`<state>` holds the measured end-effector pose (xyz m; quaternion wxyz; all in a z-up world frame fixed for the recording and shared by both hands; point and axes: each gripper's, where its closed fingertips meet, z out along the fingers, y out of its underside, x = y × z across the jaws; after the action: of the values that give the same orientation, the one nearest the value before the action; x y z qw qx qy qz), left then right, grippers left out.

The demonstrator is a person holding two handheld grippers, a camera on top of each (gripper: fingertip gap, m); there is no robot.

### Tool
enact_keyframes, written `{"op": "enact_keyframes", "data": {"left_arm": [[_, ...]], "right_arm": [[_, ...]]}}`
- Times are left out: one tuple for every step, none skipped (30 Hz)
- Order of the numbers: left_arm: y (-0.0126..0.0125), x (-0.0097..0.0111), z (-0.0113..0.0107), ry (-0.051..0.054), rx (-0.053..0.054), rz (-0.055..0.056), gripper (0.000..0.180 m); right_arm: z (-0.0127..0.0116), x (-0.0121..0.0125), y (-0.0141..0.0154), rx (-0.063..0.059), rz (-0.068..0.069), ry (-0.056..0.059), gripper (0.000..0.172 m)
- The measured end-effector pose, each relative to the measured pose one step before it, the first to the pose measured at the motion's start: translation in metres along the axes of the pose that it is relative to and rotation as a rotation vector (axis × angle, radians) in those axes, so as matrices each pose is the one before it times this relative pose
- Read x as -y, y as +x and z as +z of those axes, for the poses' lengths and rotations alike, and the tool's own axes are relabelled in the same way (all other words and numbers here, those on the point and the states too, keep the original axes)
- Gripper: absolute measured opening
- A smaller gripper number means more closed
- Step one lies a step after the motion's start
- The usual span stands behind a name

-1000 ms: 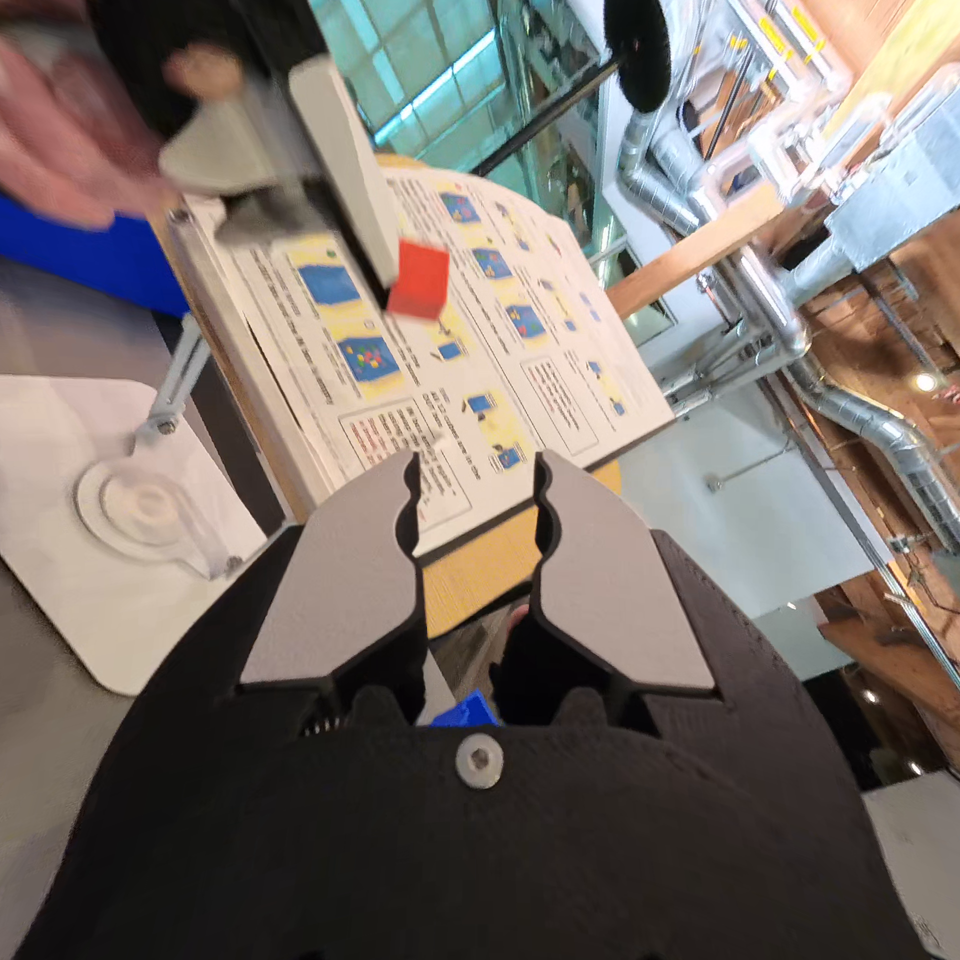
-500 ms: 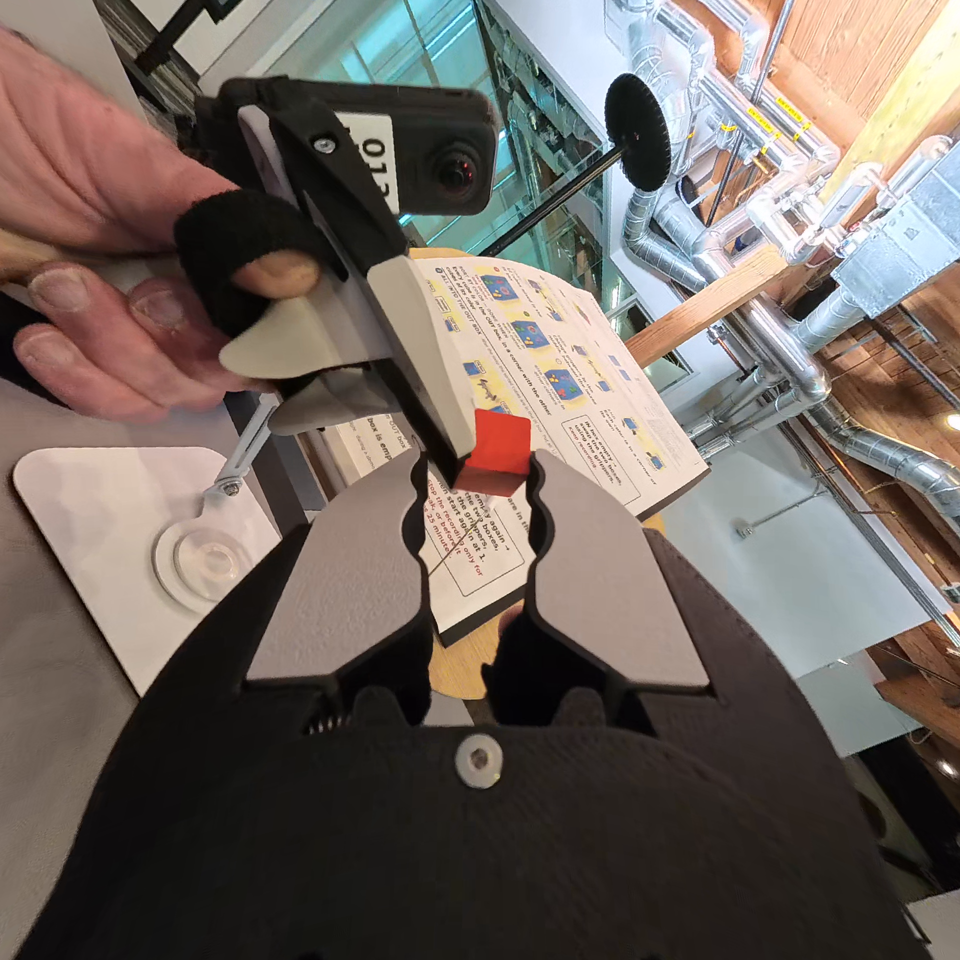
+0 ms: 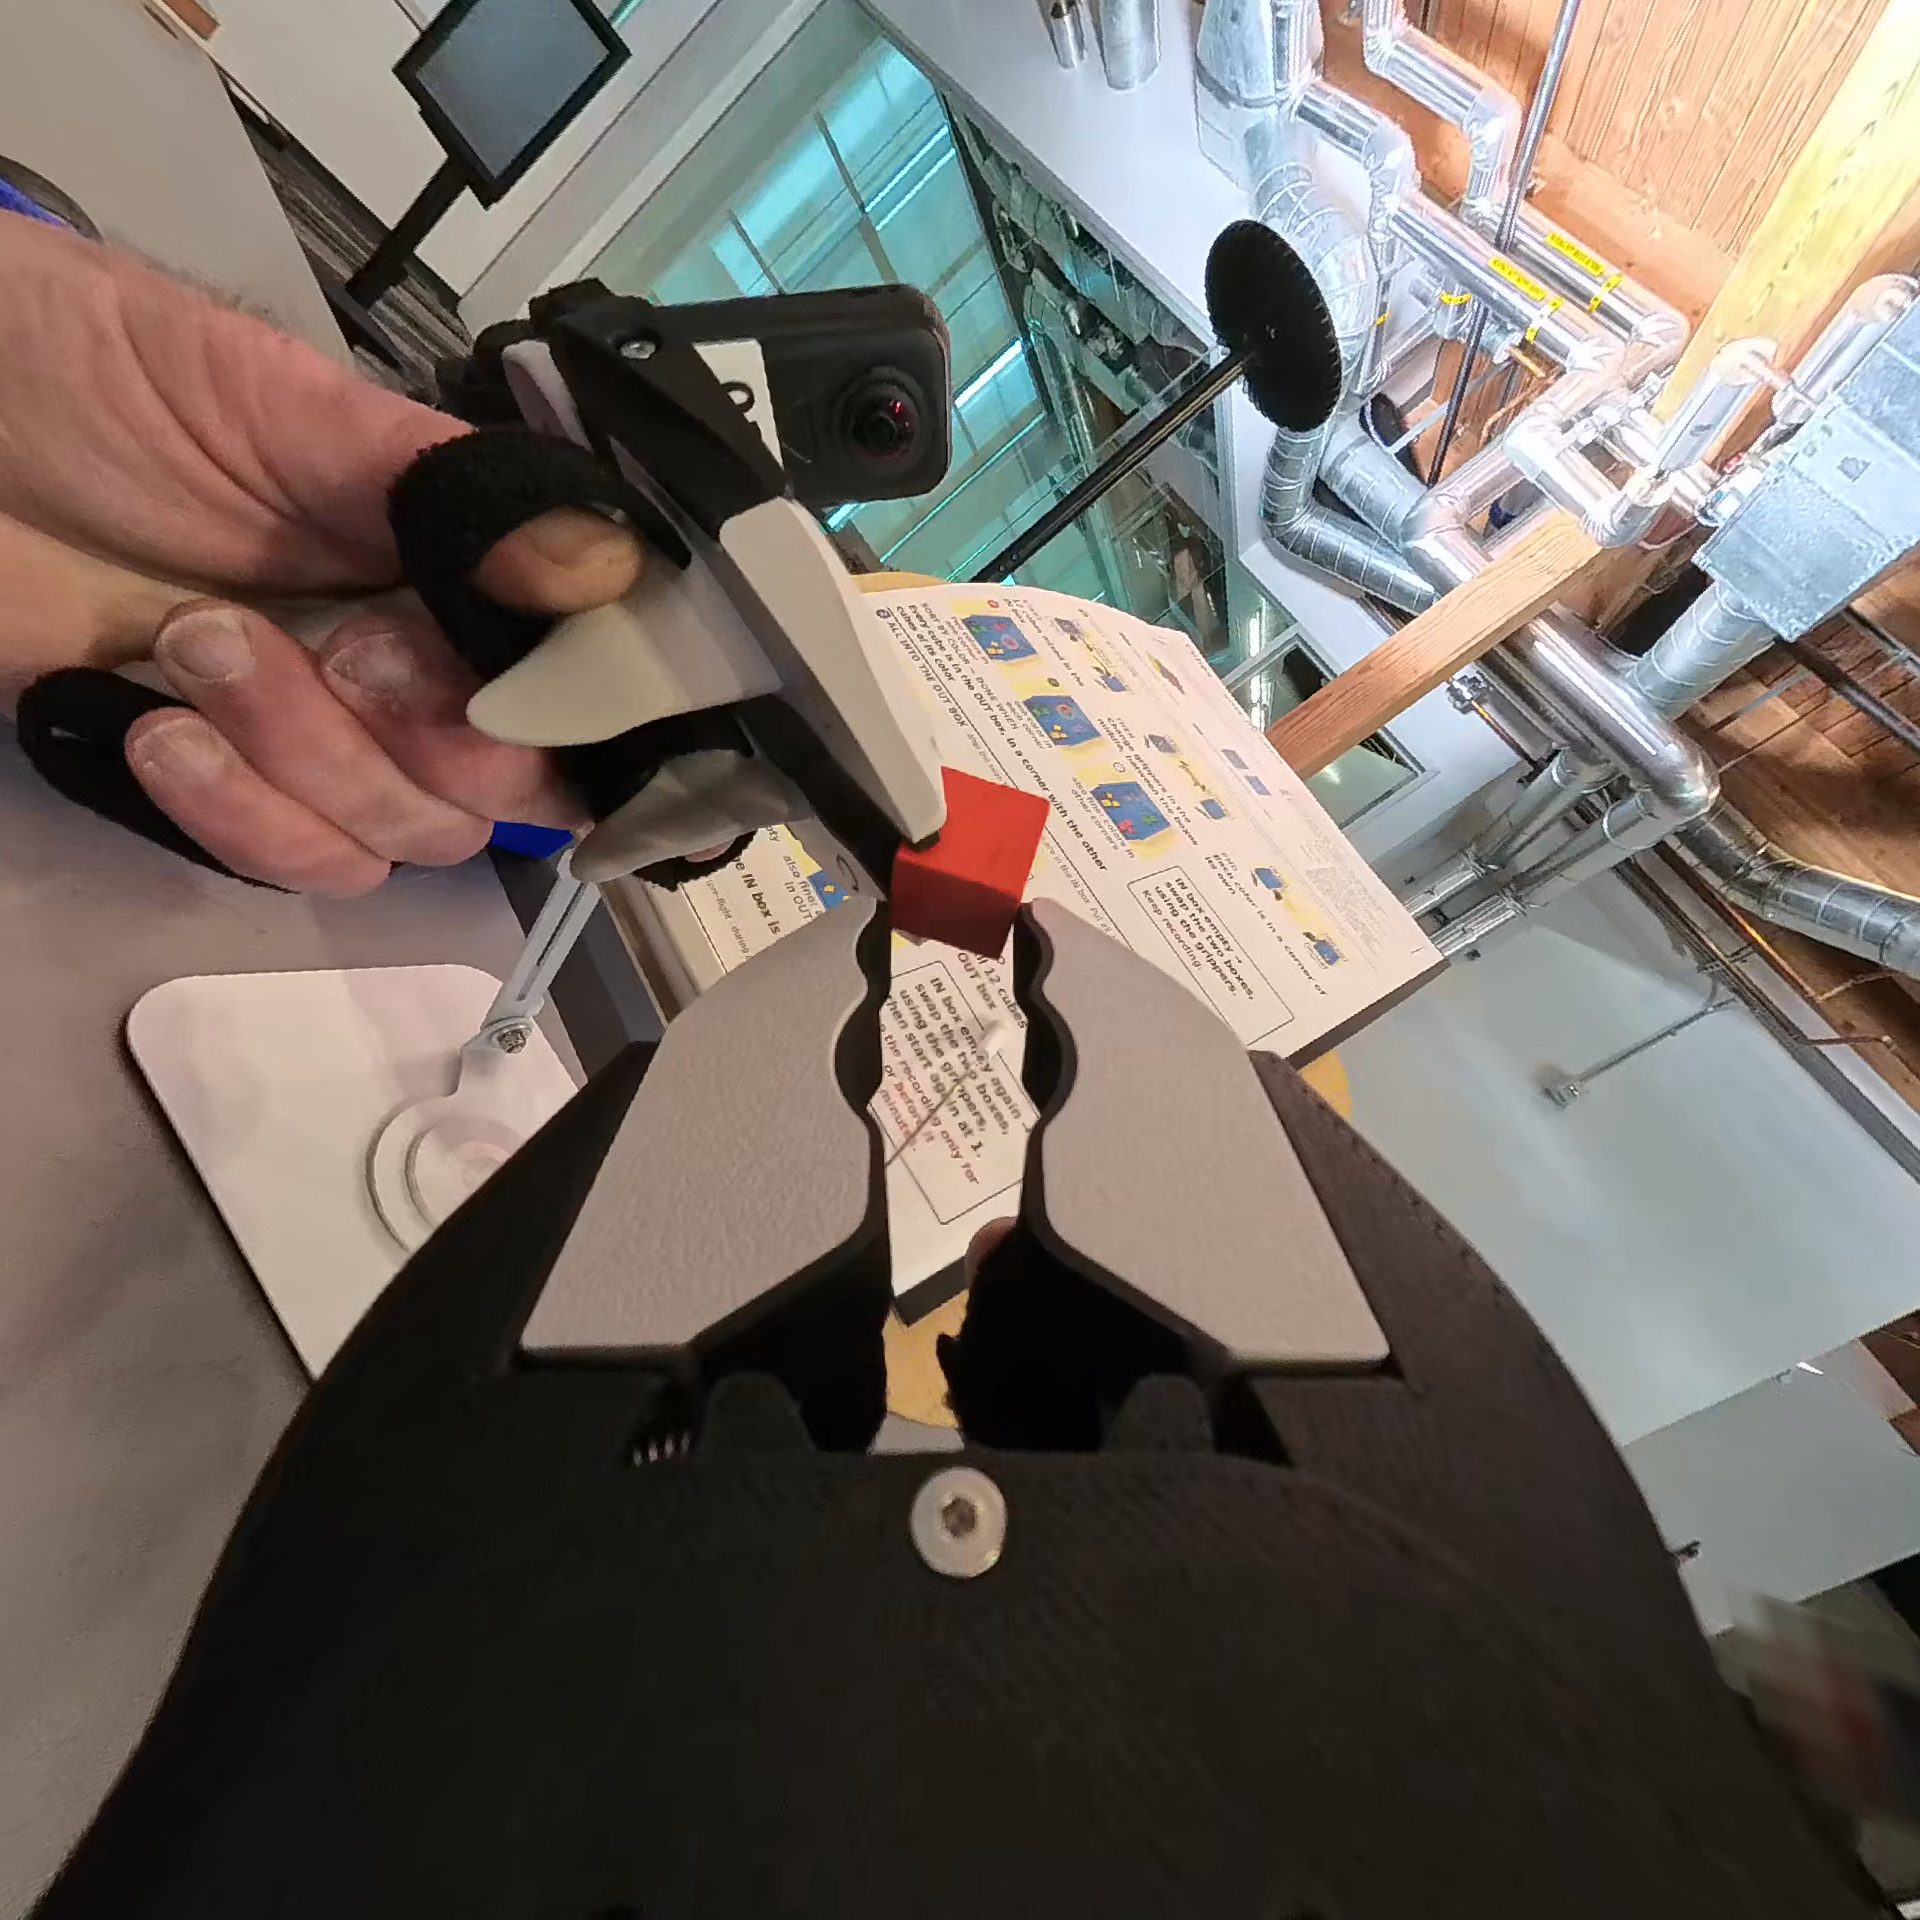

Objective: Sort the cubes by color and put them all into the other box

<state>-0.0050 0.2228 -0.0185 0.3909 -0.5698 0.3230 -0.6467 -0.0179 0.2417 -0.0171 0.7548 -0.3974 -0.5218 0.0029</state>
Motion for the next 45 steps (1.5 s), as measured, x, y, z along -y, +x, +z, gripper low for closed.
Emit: {"op": "enact_keyframes", "data": {"left_arm": [[0.00029,0.00011,-0.00022,-0.0005,-0.0029,-0.0024,0.021],[0.00013,0.00003,0.00001,-0.0001,-0.0003,0.0006,0.021],[0.00014,0.00003,0.00005,0.0004,0.0008,0.0029,0.021],[0.00034,0.00001,0.00019,0.0016,-0.0021,0.0007,0.021],[0.00039,0.00016,0.00013,0.0022,-0.0034,-0.0018,0.021],[0.00027,0.00012,0.00004,0.0006,-0.0024,-0.0006,0.021],[0.00039,-0.00001,-0.00002,-0.0007,-0.0016,0.0013,0.021],[0.00028,0.00005,0.00015,0.0003,0.0,0.001,0.021],[0.00025,0.00019,0.00012,0.0016,-0.0004,0.0003,0.021],[0.00037,-0.00002,0.0002,0.0018,-0.0012,0.0,0.021],[-0.00005,0.0001,0.00005,0.0008,0.0003,0.0002,0.021],[-0.00003,-0.0001,0.00004,0.001,-0.0001,0.0005,0.021],[0.0,0.00007,0.00008,0.0018,-0.0017,-0.0014,0.022],[0.00012,-0.00005,0.00007,0.0019,-0.0016,-0.0027,0.022],[-0.00025,0.0,0.0,0.0003,0.0014,-0.001,0.021],[-0.00023,0.0,-0.00002,-0.0004,0.0012,-0.0002,0.021],[-0.00016,0.00003,-0.00007,0.001,-0.0007,-0.002,0.022],[-0.00002,0.00005,0.00006,0.0011,0.0005,-0.0012,0.021],[0.00002,0.00008,0.00006,0.0004,0.0013,0.0024,0.021],[0.00001,-0.00014,0.0,0.0001,0.0008,0.002,0.021],[0.00012,0.00001,0.00003,0.0005,-0.0003,0.0002,0.021],[0.00005,0.00008,0.00012,0.002,0.0,0.001,0.021],[0.0,0.0001,0.00006,0.0028,0.0,0.0012,0.021],[0.00003,0.00013,-0.00011,0.0017,-0.0007,-0.0016,0.021],[0.00003,0.00012,0.00006,0.0009,0.0001,-0.0007,0.021],[-0.00013,0.00012,-0.00003,0.0006,0.0024,0.0026,0.021],[-0.00049,0.00014,-0.00011,0.0012,0.0033,0.0021,0.021],[-0.0003,0.00049,-0.00029,0.005,0.0016,-0.0003,0.021],[-0.00029,0.00067,-0.00029,0.0065,0.0006,-0.0004,0.022],[-0.00017,0.00013,-0.00005,0.003,-0.0005,-0.0005,0.022],[-0.00008,0.00002,-0.00008,0.0009,-0.0012,-0.0023,0.022],[-0.00026,0.00028,-0.00006,0.0022,0.0017,-0.0012,0.022],[-0.00045,0.00051,-0.00031,0.0039,0.0048,0.0036,0.022],[-0.00015,0.00003,-0.00015,0.0005,0.0029,0.0045,0.022],[0.00033,0.00005,-0.00003,-0.0009,-0.0019,0.0002,0.022],[0.00042,0.00037,-0.00006,0.0016,-0.0028,-0.0013,0.022],[0.00013,0.00015,-0.00009,0.0016,-0.0001,0.0009,0.022],[-0.00027,0.00032,-0.00021,0.0027,0.0028,0.0015,0.022],[-0.00027,0.00093,-0.00056,0.0058,0.0031,0.0018,0.022],[0.00004,0.00084,-0.00043,0.0047,0.0009,0.0021,0.021],[0.00005,0.00061,-0.00046,0.0027,0.0005,0.0013,0.021],[-0.00034,0.00109,-0.00076,0.0052,0.0039,0.0027,0.021],[-0.00049,0.00177,-0.00113,0.0097,0.0058,0.006,0.021],[-0.00042,0.00189,-0.00125,0.0087,0.0062,0.0073,0.019],[-0.00032,0.00212,-0.00185,0.0076,0.007,0.0108,0.013]], "right_arm": [[0.00007,0.00041,-0.00015,-0.0019,0.0022,0.0031,0.022],[-0.00002,0.00021,-0.00002,-0.0028,-0.0025,0.0021,0.022],[-0.00014,0.00003,0.00005,0.0005,-0.0015,0.0,0.022],[-0.00019,0.00022,0.0001,0.0009,0.0005,0.0011,0.022],[-0.00019,0.00042,0.00024,-0.0012,-0.0006,0.0018,0.022],[-0.00008,0.00009,0.00001,0.0007,0.0002,-0.0008,0.022],[-0.00025,0.00034,0.00006,0.0004,0.0011,0.0024,0.022],[-0.00006,0.00025,0.00011,-0.0007,-0.0015,0.0009,0.022],[-0.00019,0.00018,0.00013,0.0002,-0.0006,-0.0003,0.022],[-0.00024,0.00037,0.00015,-0.0004,0.0012,0.0026,0.022],[-0.00005,0.00001,0.00001,0.0,0.0005,0.0004,0.022],[0.00002,-0.00024,0.00002,0.0013,0.0008,-0.0017,0.022],[-0.00007,0.00002,-0.00002,0.0002,-0.0018,0.0001,0.022],[-0.00017,0.00005,0.00003,-0.0006,-0.0033,0.001,0.022],[-0.00002,-0.0001,-0.00001,0.0007,0.0002,0.0001,0.022],[0.00012,-0.00059,-0.0001,0.0019,0.003,-0.0028,0.022],[0.00004,0.0,-0.00002,-0.0008,-0.0004,0.0009,0.022],[0.00003,-0.00003,0.00004,-0.0014,-0.0021,-0.0005,0.022],[-0.00009,-0.00007,0.00011,-0.0004,-0.0002,-0.0002,0.022],[-0.00006,0.00003,-0.00001,0.0011,-0.0002,0.0001,0.022],[-0.00013,0.00002,-0.00002,0.0007,-0.0021,0.0004,0.022],[-0.00008,0.00007,0.00012,-0.0015,-0.0011,0.0012,0.022],[-0.00011,-0.00006,0.00009,-0.0013,-0.0005,-0.0005,0.022],[-0.00008,0.00007,-0.00001,-0.0003,-0.0022,-0.0004,0.022],[-0.00012,0.00004,0.00014,-0.002,-0.0028,0.0006,0.022],[-0.00008,0.00001,0.00025,-0.0022,-0.0046,0.0,0.022],[0.00007,-0.00035,0.00015,-0.0009,-0.0053,-0.003,0.022],[-0.00001,-0.00028,0.0004,-0.0032,-0.0032,-0.0019,0.022],[-0.0002,-0.00011,0.00079,-0.0057,-0.0011,0.001,0.022],[-0.00003,-0.00023,0.00012,-0.0004,-0.0004,-0.0012,0.021],[-0.00003,-0.00014,0.00001,0.0009,-0.0006,-0.0002,0.021],[-0.0001,-0.00016,0.00021,-0.0014,-0.003,0.0004,0.021],[0.00011,-0.0003,0.00017,-0.0029,-0.0024,-0.0007,0.021],[0.00005,-0.00017,-0.00014,0.0011,0.0009,-0.0015,0.021],[-0.00015,0.00013,0.00009,0.0006,-0.0005,0.0007,0.021],[-0.00028,0.00044,0.00034,-0.002,-0.0008,0.0015,0.021],[-0.00001,0.00019,0.0001,-0.0012,0.0013,0.0005,0.021],[0.00005,-0.00021,0.00011,-0.0009,-0.0012,-0.001,0.021],[-0.0001,-0.00029,0.00056,-0.0032,-0.0019,-0.0009,0.021],[-0.00006,-0.00014,0.00045,-0.0002,0.0028,0.0001,0.021],[-0.00019,0.00008,0.00061,-0.0011,0.0017,0.001,0.021],[-0.00029,-0.00036,0.00077,-0.0023,-0.0064,-0.0017,0.021],[-0.00023,-0.00073,0.00162,-0.0047,-0.0049,-0.0027,0.021],[-0.00058,-0.00055,0.00192,-0.0019,0.0035,-0.0007,0.021],[-0.00065,-0.00115,0.00261,-0.0025,0.0005,-0.0035,0.021]]}}
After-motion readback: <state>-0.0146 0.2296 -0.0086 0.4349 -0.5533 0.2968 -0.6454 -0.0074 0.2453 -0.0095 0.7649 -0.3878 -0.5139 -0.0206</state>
